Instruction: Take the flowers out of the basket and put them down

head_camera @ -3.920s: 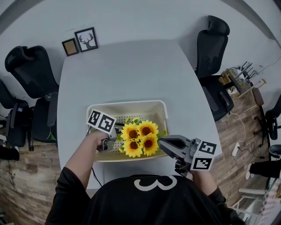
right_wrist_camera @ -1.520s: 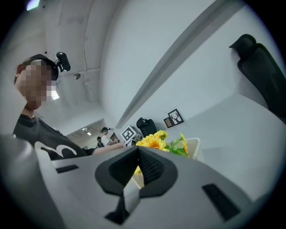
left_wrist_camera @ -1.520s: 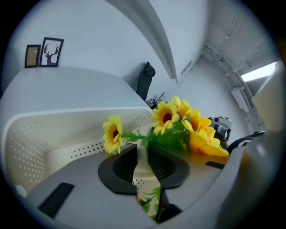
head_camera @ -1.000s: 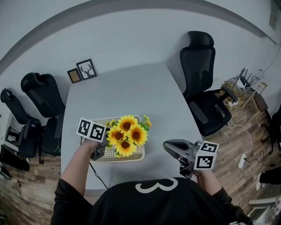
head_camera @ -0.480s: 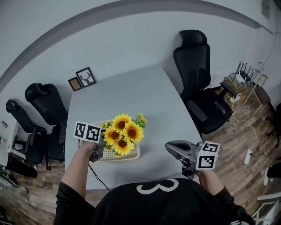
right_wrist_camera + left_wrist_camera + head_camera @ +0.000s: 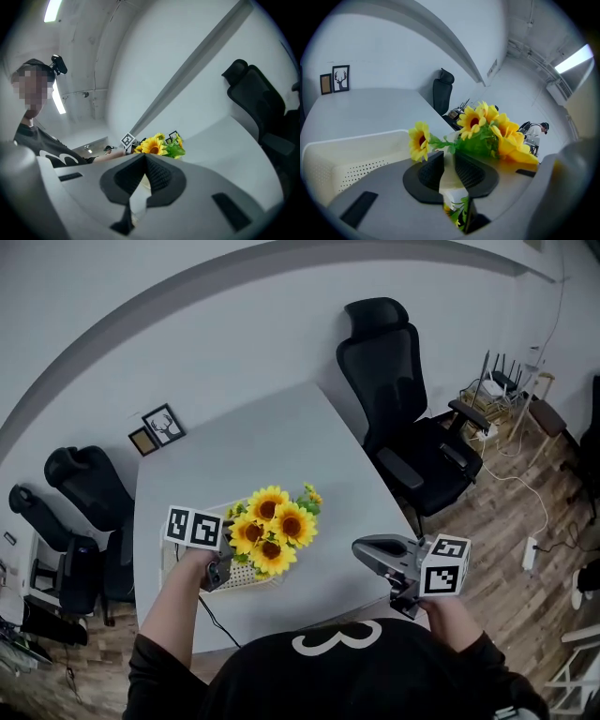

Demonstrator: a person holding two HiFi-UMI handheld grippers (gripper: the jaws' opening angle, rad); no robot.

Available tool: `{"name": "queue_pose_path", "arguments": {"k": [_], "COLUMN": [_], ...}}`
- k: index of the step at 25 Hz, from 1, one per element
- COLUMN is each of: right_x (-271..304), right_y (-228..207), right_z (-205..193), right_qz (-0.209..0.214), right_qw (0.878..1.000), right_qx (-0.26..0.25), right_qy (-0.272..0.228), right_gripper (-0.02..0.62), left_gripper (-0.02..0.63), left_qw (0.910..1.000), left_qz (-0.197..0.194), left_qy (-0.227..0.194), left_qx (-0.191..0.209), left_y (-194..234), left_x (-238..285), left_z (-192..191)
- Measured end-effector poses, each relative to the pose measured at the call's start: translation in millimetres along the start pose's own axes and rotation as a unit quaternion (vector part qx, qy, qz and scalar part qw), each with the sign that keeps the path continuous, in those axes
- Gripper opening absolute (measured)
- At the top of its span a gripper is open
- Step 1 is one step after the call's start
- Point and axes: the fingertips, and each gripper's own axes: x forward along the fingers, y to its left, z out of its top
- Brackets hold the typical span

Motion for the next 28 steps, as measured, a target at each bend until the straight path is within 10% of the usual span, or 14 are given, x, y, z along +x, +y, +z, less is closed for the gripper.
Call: {"name": "queue_pose_path", "arguments": {"k": [15,28], "right_x": [-135.6,-152.5], "right_y": [-29.3,-42.8], "right_z": [1.6,-14.4], "right_qz": [-0.073,-0.125], "right_qw": [0.997,0.991], "right_qx": [0.017,0.046], "right_qy": [-0.023,-0.005], "right_gripper": [0.008,0.008], "left_gripper": [0.081,0.081], "left_qw": [0.9964,0.9903], "left_qz": [-0.068,-0.104], "left_qy": [0.050,0.090], "left_qx": [0.007,-0.023], "left_y": [-103.3,-98.8], "left_x": [136.5,183.8], "left_z": [-21.7,-45.1]}}
